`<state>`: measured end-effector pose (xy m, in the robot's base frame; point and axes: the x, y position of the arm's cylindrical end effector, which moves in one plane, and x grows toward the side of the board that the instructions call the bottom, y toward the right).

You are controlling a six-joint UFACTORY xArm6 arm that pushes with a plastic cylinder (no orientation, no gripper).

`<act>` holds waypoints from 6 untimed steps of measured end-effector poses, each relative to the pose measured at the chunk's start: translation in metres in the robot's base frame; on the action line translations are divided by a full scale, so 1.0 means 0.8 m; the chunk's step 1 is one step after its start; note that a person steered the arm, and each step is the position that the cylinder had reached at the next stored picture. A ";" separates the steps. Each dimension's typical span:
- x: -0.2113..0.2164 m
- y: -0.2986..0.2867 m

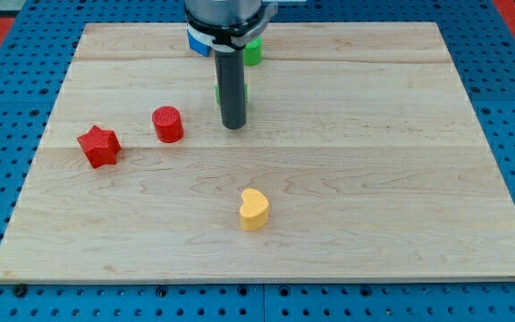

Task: Push the green star into the yellow hexagon

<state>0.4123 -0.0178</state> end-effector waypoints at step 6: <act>0.012 0.002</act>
